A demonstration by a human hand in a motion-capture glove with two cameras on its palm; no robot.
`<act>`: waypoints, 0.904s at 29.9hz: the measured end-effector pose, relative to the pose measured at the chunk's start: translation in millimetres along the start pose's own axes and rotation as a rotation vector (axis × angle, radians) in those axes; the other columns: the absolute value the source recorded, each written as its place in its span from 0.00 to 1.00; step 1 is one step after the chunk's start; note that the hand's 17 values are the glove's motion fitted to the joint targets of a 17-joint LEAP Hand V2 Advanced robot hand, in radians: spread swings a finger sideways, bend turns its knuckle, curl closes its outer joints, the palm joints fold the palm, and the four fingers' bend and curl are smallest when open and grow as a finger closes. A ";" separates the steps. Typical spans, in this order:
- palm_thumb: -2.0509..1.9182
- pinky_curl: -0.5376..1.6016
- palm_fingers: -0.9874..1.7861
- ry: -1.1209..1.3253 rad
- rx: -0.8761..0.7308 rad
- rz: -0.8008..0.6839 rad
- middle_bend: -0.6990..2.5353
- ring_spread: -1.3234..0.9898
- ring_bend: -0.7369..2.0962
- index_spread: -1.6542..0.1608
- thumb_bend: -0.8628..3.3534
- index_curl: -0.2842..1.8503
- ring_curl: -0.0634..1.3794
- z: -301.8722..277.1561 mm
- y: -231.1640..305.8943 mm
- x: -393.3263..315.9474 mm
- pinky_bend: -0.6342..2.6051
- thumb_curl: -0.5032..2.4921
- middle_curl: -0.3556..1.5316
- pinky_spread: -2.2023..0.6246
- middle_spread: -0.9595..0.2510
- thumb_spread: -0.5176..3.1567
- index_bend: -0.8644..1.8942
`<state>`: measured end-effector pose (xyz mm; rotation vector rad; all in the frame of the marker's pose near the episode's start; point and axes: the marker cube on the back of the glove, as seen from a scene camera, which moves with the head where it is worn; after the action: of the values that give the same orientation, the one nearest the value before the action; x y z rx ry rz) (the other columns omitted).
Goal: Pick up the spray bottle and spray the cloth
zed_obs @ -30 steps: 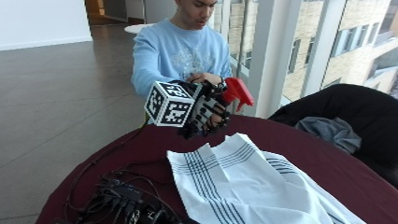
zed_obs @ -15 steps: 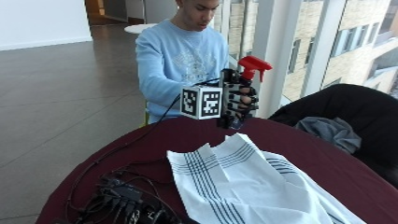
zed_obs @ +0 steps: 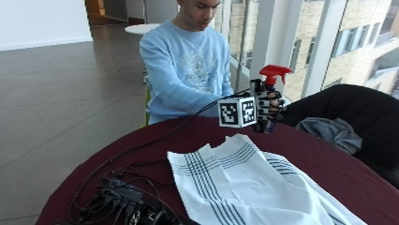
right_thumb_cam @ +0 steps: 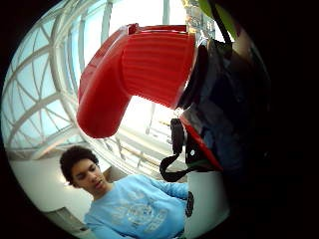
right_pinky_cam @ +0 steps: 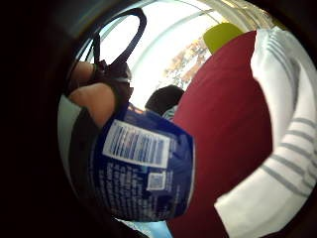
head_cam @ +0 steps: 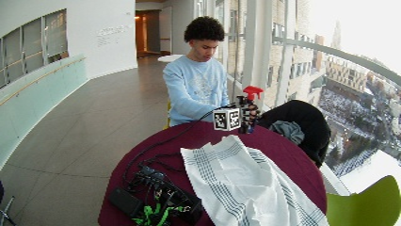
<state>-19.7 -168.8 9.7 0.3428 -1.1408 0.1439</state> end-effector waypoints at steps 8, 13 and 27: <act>0.71 0.38 0.73 -0.002 -0.012 0.021 0.31 0.55 0.40 0.80 0.20 0.34 0.32 33.5 -3.3 24.3 0.24 0.32 0.44 0.84 0.72 0.44 0.37; 0.70 0.37 0.73 -0.010 -0.007 0.032 0.31 0.55 0.40 0.80 0.20 0.34 0.32 45.0 -3.0 34.5 0.24 0.31 0.44 0.84 0.72 0.44 0.38; 0.69 0.39 0.66 0.114 0.005 0.013 0.29 0.55 0.36 0.78 0.20 0.32 0.31 23.7 12.8 16.4 0.28 0.30 0.43 0.83 0.73 0.44 0.34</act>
<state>-37.0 -165.8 35.9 0.3277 -1.0302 0.1756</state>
